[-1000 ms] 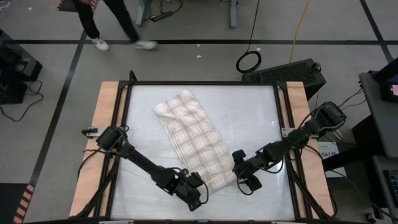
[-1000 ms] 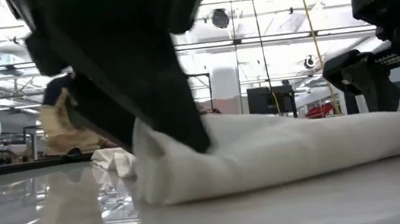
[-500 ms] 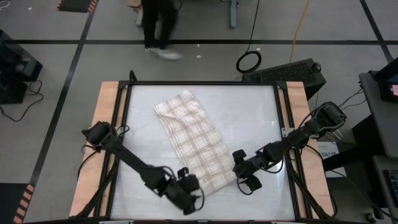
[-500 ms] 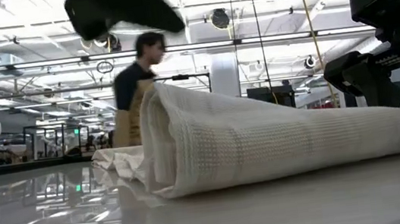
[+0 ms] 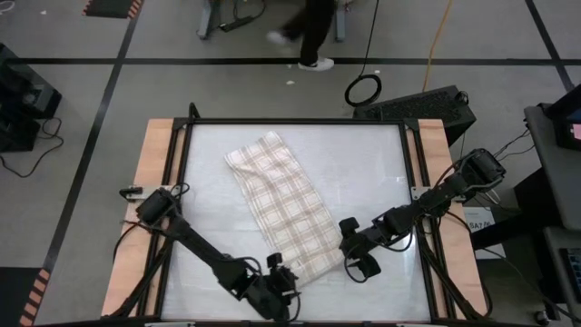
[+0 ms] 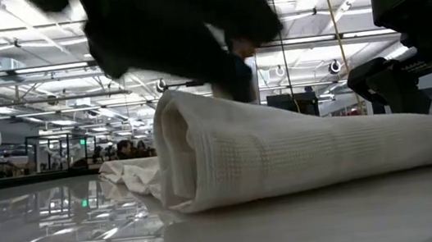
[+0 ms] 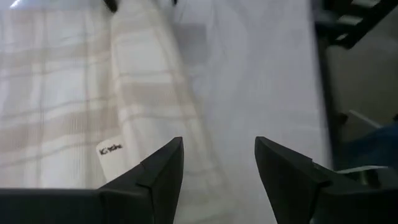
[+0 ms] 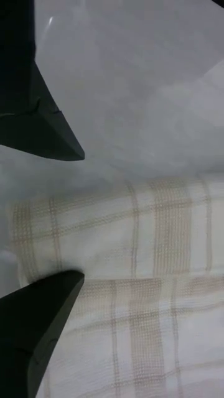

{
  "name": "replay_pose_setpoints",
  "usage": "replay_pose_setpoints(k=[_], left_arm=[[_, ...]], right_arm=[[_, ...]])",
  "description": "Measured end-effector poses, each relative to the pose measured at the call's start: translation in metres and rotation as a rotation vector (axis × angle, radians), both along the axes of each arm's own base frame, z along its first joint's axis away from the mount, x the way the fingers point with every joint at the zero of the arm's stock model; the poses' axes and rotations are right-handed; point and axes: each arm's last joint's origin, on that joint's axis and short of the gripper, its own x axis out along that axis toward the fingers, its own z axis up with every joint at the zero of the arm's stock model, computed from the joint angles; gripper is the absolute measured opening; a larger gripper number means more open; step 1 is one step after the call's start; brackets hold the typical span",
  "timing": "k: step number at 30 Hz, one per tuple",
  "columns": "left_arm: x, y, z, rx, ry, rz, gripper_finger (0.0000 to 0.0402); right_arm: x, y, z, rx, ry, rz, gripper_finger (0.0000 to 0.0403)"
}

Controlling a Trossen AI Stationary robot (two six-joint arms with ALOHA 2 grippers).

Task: Roll towel
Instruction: Roll the white-brown patterned towel

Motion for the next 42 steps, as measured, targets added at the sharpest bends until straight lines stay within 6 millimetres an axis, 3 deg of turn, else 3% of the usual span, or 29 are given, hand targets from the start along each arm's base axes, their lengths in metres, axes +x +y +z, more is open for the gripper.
replay_pose_setpoints(k=[3,10,14,21,27,31,36,42], left_arm=[[0.005,0.002,-0.014,-0.016,0.027,0.014,0.0203],[0.012,0.005,-0.007,-0.042,-0.037,0.038,0.0235],[0.003,0.002,-0.010,0.009,0.015,0.024,0.0254],[-0.002,0.003,-0.015,0.053,0.065,0.022,0.0256],[0.003,0.005,-0.036,-0.017,0.108,0.086,0.0247],[0.003,0.006,-0.038,-0.066,0.115,0.140,0.0212],[0.004,0.005,-0.037,-0.081,0.105,0.141,0.0123],[0.004,0.002,-0.036,-0.146,0.108,0.154,0.0027]], right_arm=[[0.000,0.000,0.000,0.015,0.008,0.000,0.0299],[0.000,0.001,0.000,0.020,0.011,0.003,0.0299],[0.000,0.001,0.000,0.021,0.011,0.003,0.0299],[0.000,0.001,0.000,0.031,0.017,-0.017,0.0299],[0.000,0.000,0.000,0.028,0.017,-0.013,0.0299],[0.000,0.000,0.000,0.027,0.018,-0.013,0.0299],[0.000,0.000,0.000,0.028,0.016,-0.013,0.0293],[0.000,0.000,0.001,0.030,0.011,-0.012,0.0225]])
